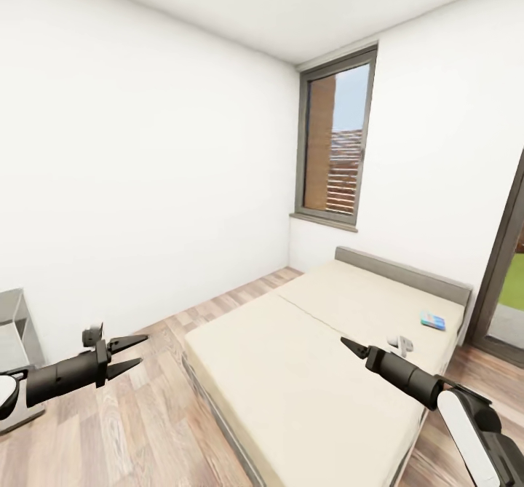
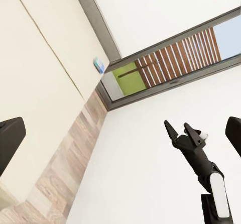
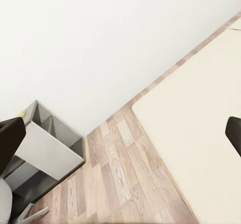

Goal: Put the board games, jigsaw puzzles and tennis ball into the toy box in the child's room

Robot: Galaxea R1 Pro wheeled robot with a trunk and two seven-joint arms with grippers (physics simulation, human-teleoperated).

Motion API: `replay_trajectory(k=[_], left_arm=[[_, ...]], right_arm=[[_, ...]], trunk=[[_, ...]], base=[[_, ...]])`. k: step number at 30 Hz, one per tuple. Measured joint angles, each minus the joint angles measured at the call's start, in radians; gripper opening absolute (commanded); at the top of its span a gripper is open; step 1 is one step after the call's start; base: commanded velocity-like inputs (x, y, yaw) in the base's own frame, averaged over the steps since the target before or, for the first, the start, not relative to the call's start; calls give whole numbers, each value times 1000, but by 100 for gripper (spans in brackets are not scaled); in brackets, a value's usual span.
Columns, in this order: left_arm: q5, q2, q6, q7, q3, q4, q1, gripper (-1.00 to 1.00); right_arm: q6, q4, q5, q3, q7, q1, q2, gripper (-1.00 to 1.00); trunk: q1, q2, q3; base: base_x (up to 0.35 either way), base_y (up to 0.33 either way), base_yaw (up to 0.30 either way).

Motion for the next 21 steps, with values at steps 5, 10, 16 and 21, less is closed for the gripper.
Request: replay_trajectory(k=[5, 10, 16, 21], left_arm=[[0, -1, 0, 0, 0, 0, 0, 100], [0, 0, 0, -1, 0, 0, 0, 100], [0, -1, 0, -1, 0, 0, 0, 100], [0, 0, 0, -1, -1, 0, 0, 100]], right_arm=[[-2, 0, 0, 0, 0, 0, 0, 100], [-7, 0, 0, 8, 1, 0, 0, 100], [-9, 0, 1, 24, 0, 0, 0, 100], [-10, 0, 2, 30, 0, 0, 0, 100]], trunk=[[0, 0, -3], [0, 0, -4], [0, 0, -4], [0, 0, -4]], base=[[2, -144, 267], [1, -97, 277], [0, -54, 284], [0, -13, 287]])
